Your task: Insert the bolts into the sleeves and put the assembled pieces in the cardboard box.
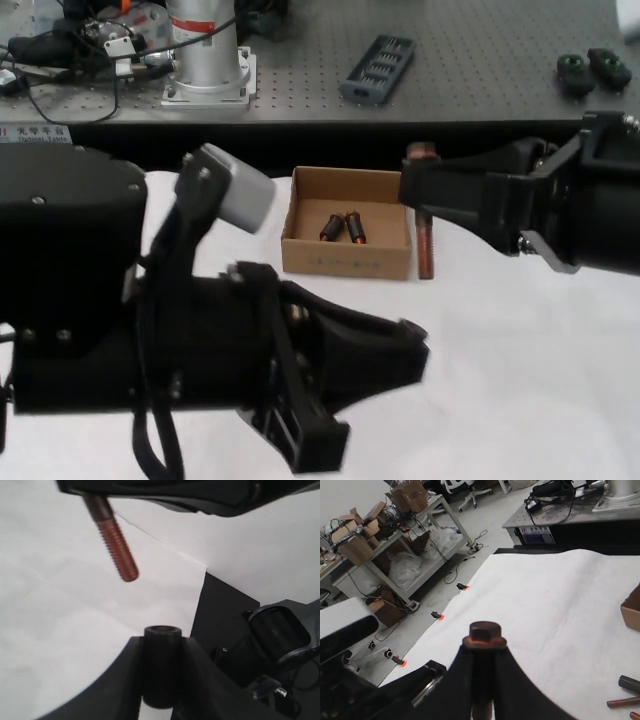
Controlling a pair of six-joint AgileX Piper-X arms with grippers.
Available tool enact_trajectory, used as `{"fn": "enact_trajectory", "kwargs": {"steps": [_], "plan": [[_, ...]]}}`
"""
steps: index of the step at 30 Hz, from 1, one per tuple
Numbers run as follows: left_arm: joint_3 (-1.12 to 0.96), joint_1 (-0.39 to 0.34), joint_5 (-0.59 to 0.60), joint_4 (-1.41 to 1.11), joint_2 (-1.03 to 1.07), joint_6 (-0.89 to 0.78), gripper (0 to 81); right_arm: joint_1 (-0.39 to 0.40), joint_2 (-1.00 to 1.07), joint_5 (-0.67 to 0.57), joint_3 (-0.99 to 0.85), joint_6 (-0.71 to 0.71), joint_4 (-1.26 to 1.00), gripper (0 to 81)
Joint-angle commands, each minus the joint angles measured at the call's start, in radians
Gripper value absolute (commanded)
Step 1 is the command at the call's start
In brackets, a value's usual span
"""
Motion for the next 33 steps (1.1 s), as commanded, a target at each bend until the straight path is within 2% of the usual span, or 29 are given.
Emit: {"fn": "enact_trajectory", "kwargs": {"steps": [1,5,11,21,33], "plan": [[-0.004,0.075,0.053,-0.02,-0.004,-0.015,0.7,-0.003,-0.002,-0.014,-0.005,0.018,-0.037,1.8],[-0.004,0.111,0.099,-0.027,-0.004,-0.024,0.7,-0.003,-0.002,-0.017,-0.005,0.04,-0.065,1.8],[-0.004,0.11,0.106,-0.044,-0.004,-0.033,0.7,-0.003,0.0,-0.037,-0.005,0.145,-0.142,1.8],[-0.004,0.11,0.106,-0.155,-0.004,-0.098,0.7,-0.003,0.0,-0.044,-0.005,0.164,-0.146,1.8],[-0.004,0.11,0.106,-0.178,-0.004,-0.132,0.7,-0.003,0.0,-0.044,-0.005,0.175,-0.146,1.8]]}}
